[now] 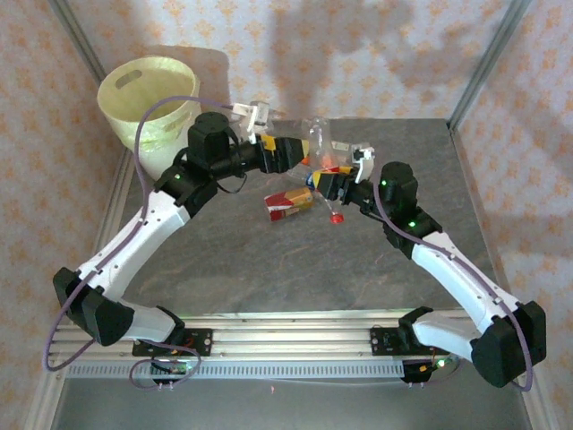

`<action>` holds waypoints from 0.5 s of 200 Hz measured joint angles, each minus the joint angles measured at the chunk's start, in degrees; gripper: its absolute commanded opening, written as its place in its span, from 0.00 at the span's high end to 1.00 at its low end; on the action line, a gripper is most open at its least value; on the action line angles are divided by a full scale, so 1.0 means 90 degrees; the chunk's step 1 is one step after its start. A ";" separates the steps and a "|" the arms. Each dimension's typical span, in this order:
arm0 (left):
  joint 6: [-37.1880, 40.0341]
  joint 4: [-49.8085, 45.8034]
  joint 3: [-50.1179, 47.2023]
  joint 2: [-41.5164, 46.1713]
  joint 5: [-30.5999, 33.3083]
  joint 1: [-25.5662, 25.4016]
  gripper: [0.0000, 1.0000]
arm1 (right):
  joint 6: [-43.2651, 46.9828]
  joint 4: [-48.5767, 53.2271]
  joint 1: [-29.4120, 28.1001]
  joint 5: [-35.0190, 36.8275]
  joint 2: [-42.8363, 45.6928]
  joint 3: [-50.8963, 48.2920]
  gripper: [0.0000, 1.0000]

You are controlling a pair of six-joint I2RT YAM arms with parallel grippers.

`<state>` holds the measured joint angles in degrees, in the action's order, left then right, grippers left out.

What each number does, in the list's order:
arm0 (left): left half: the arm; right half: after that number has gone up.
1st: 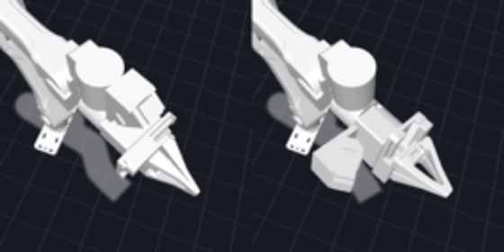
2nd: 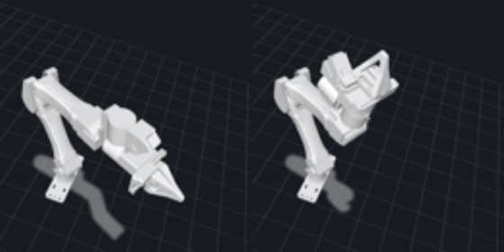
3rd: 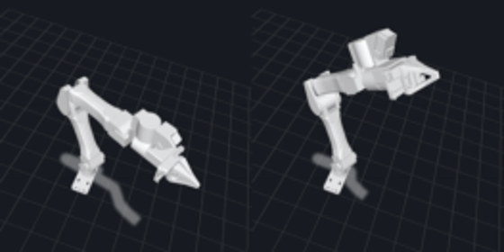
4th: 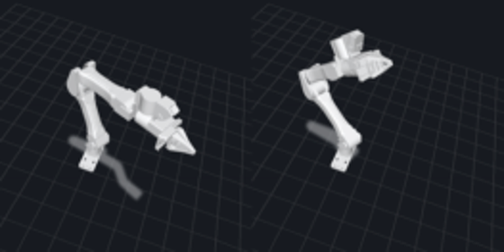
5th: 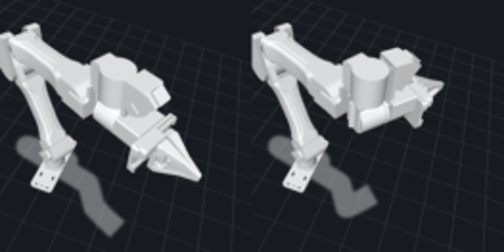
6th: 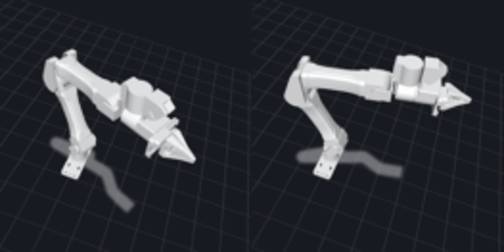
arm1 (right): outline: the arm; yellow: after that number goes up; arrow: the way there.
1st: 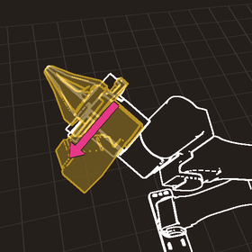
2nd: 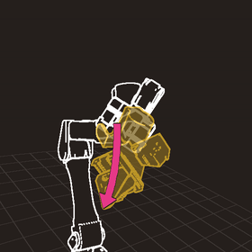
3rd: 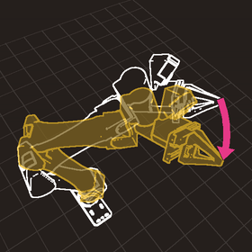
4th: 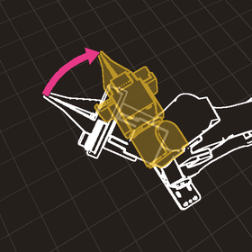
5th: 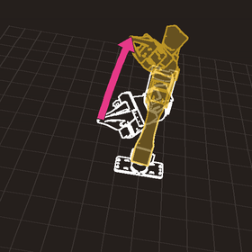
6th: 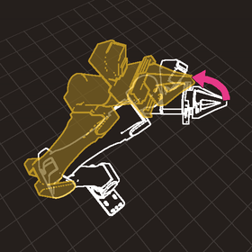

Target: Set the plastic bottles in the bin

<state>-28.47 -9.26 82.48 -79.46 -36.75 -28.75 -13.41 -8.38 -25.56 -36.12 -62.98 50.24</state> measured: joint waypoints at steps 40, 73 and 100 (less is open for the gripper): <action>-0.0287 0.0403 -0.0005 -0.0449 -0.0056 -0.0015 0.00 | -0.0012 -0.0124 -0.0151 -0.0500 -0.0175 0.0185 0.45; -0.0612 0.0772 0.0000 -0.0833 -0.0087 -0.0049 0.00 | 0.0017 -0.0112 -0.0379 -0.0585 -0.0274 0.0294 0.45; -0.0675 0.0690 0.0097 -0.1064 0.0114 -0.0100 0.13 | 0.0223 0.0027 -0.0537 -0.0423 -0.0311 0.0391 0.45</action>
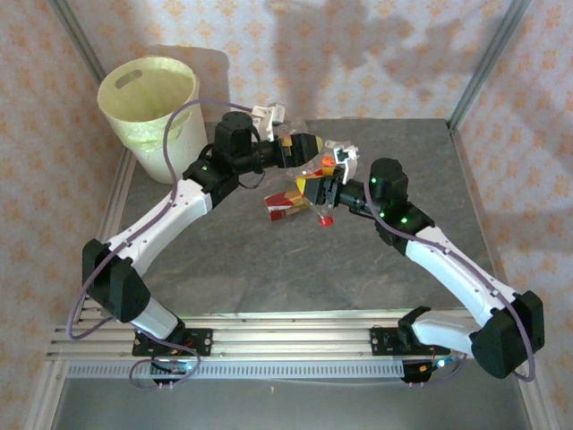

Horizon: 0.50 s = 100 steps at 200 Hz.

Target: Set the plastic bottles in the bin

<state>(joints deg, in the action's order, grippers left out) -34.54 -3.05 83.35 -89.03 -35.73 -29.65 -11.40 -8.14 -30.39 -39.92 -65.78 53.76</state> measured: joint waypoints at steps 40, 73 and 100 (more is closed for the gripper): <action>-0.0109 -0.0063 0.0068 -0.0044 0.0209 -0.0070 0.35 | 0.0308 0.0233 -0.0019 0.0216 -0.0095 0.0032 0.45; -0.0189 -0.0085 0.0158 -0.0070 0.0347 -0.0070 0.40 | 0.0510 0.0457 -0.0022 0.0270 -0.0187 0.0260 0.28; -0.0182 -0.0148 0.0194 -0.0070 0.0665 -0.0083 0.42 | 0.0828 0.0695 -0.0039 0.0272 -0.0265 0.0427 0.10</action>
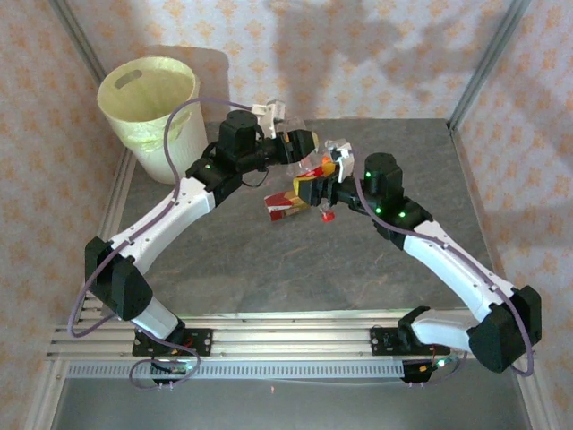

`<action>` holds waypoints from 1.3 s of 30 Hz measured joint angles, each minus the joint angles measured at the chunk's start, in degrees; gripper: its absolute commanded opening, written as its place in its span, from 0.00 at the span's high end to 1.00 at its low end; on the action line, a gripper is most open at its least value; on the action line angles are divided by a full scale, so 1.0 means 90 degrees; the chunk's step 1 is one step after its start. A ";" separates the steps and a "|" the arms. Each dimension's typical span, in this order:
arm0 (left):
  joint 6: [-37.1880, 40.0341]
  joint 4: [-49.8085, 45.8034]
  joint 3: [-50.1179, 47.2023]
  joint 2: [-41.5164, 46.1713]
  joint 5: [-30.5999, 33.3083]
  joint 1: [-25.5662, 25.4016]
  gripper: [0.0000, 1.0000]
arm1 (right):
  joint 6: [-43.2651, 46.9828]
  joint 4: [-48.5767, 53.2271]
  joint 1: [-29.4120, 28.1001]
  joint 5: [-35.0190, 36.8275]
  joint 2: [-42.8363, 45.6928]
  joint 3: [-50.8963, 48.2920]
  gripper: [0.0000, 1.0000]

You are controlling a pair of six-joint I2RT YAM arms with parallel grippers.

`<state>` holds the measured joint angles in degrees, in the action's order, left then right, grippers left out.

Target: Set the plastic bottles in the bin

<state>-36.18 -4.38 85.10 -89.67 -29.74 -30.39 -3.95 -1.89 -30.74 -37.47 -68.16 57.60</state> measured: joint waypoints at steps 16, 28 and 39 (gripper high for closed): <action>-0.0010 -0.0692 -0.0022 0.0010 0.2237 0.0022 0.42 | 0.0403 0.0199 0.0002 0.0736 0.0238 -0.0289 0.01; -0.0175 -0.1494 -0.0104 0.0447 0.3667 0.0282 0.42 | 0.0449 0.0036 0.0027 0.2518 0.0984 -0.0763 0.01; -0.0155 -0.1598 -0.0345 0.1268 0.4374 0.0539 0.42 | -0.0379 -0.0121 0.0389 0.4201 0.1166 -0.1129 0.01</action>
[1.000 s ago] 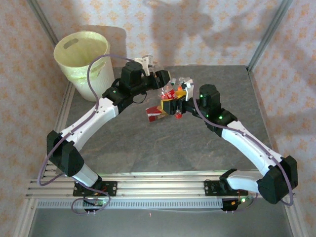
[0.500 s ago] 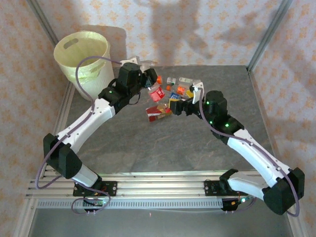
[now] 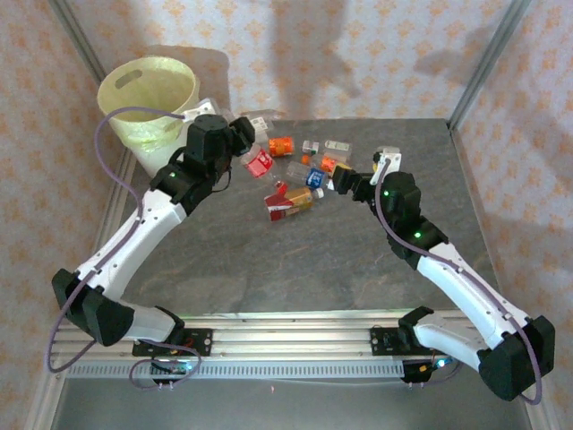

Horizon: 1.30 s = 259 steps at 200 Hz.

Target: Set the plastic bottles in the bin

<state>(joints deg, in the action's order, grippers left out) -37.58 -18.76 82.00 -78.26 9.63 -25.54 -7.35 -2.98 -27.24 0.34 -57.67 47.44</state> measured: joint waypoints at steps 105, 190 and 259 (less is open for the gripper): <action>0.1049 -0.0495 0.0882 0.0289 0.1064 0.0780 0.41 | -0.0758 0.0483 0.0136 0.1044 -0.0027 -0.0085 0.01; 0.1389 -0.0245 0.2732 -0.1348 0.1163 0.2523 0.42 | -0.0852 0.0597 0.0136 0.1149 -0.0012 -0.0153 0.01; -0.0335 -0.0338 0.4408 -0.2863 -0.0379 0.4000 0.42 | -0.0879 0.0692 0.0148 0.1277 0.0165 -0.0277 0.01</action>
<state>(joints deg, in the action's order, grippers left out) -40.60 -21.80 121.67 -104.03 6.22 10.46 -15.27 3.25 -25.91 11.84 -56.18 44.95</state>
